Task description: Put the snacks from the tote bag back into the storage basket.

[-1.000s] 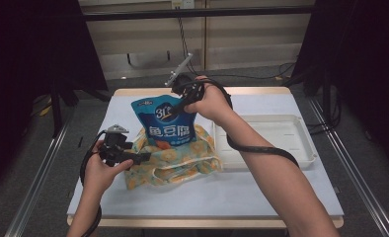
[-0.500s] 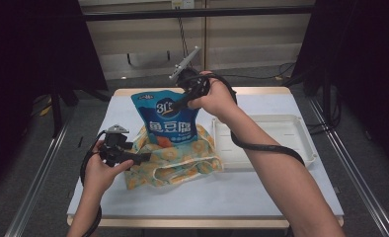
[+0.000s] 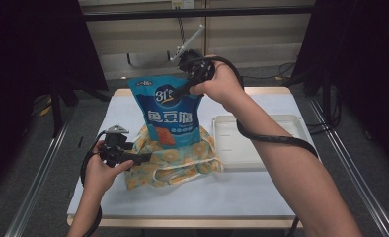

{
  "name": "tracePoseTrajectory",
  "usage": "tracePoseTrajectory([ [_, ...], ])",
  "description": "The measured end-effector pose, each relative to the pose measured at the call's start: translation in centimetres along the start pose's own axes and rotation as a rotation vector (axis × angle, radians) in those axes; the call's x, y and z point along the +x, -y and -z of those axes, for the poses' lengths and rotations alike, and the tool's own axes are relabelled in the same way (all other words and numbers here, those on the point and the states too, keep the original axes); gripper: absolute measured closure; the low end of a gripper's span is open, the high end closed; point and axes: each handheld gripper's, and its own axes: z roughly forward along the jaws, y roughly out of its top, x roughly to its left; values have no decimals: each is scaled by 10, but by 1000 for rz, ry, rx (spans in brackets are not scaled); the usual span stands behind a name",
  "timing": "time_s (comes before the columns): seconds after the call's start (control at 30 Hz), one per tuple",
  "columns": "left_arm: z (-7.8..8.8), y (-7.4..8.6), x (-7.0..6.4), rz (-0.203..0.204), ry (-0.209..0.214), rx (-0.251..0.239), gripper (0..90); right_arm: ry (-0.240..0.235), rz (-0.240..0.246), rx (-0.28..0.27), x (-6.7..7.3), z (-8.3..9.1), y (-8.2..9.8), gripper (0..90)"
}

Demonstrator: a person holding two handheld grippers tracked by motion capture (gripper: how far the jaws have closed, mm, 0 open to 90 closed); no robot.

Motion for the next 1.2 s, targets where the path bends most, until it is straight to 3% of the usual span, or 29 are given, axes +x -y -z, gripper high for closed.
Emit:
tracePoseTrajectory([
  [0.27,0,0,1,-13,-3,14,113,-4,-10,1,1,22,-12,900],
  [0.57,-1,1,1,1,7,14,114,0,-29,16,-2,41,-14,900],
  [0.8,0,1,1,8,5,2,112,-2,-40,-9,-9,59,-6,900],
  [1.2,0,1,1,4,-7,16,110,19,-62,-3,-19,83,24,900],
])
